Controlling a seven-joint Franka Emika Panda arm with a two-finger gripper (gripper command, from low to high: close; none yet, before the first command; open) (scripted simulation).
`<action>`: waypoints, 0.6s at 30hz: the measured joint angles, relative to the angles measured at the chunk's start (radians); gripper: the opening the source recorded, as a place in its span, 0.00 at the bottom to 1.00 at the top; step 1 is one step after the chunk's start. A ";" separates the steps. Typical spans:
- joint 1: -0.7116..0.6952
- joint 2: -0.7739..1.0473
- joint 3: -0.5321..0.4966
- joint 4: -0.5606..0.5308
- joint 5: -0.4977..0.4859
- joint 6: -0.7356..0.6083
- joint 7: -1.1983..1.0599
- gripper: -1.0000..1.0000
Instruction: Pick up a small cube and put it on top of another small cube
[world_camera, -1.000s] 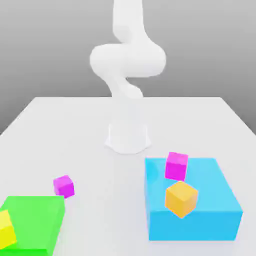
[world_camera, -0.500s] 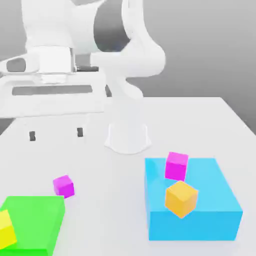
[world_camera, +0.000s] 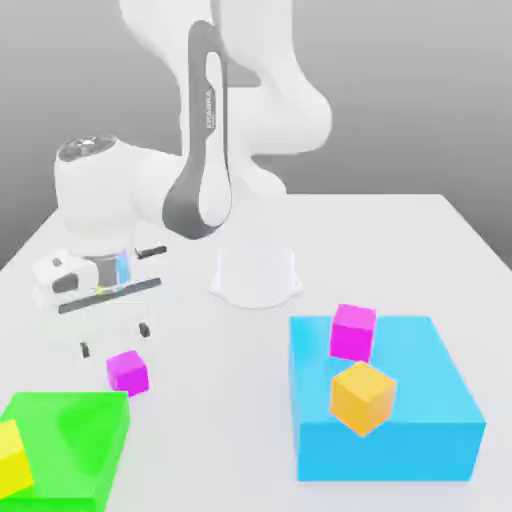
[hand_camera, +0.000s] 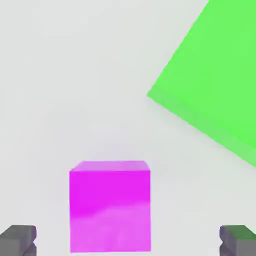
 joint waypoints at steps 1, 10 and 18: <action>-0.012 0.015 0.020 0.005 0.036 0.009 -0.027 0.50; -0.215 0.147 0.295 0.044 0.336 0.096 -0.250 0.50; -0.392 0.230 0.506 0.055 0.454 0.163 -0.334 0.00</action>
